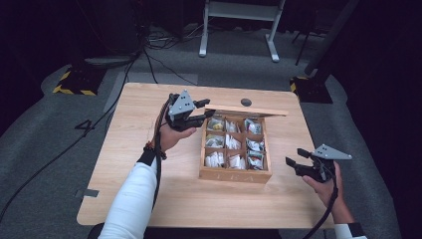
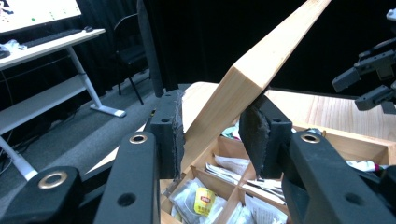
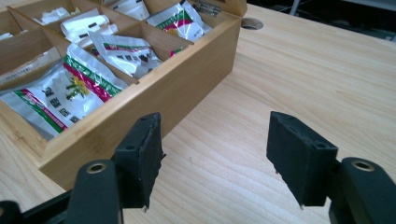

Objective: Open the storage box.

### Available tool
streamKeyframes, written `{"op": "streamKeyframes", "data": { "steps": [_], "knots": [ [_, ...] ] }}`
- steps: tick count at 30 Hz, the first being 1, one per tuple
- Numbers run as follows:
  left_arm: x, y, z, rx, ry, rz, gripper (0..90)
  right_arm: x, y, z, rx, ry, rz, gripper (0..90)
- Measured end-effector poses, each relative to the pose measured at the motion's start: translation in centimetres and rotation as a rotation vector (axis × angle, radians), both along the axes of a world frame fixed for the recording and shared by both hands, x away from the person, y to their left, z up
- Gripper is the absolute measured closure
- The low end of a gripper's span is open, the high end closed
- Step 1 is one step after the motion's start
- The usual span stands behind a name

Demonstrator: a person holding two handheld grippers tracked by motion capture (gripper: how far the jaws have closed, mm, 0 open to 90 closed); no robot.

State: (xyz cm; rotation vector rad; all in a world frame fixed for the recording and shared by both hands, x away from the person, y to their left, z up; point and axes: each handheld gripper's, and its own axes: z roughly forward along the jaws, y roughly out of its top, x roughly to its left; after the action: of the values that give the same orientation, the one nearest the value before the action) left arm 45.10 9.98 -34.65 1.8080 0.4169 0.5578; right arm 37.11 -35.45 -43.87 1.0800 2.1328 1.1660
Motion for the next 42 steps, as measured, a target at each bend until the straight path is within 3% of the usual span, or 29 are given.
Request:
{"op": "streamKeyframes", "data": {
  "steps": [13,25,35,39,42],
  "knots": [
    [2.3,-0.3,0.7,-0.032,0.02,0.04,61.9,0.3,0.2,-0.7,-0.015,0.034,0.019,35.1],
    [4.9,-0.6,0.2,-0.051,0.06,0.08,63.2,0.4,1.0,-1.6,-0.052,0.069,0.049,34.6],
    [6.8,-0.9,0.0,-0.031,0.089,0.114,64.3,0.5,1.3,-2.1,-0.064,0.084,0.067,34.7],
    [7.6,-1.1,-1.0,0.027,0.114,0.138,66.7,0.5,1.4,-2.4,-0.067,0.095,0.068,34.7],
    [7.8,-1.1,-1.2,0.01,0.12,0.133,65.9,0.5,1.4,-2.4,-0.074,0.094,0.07,34.7]
  ]
}}
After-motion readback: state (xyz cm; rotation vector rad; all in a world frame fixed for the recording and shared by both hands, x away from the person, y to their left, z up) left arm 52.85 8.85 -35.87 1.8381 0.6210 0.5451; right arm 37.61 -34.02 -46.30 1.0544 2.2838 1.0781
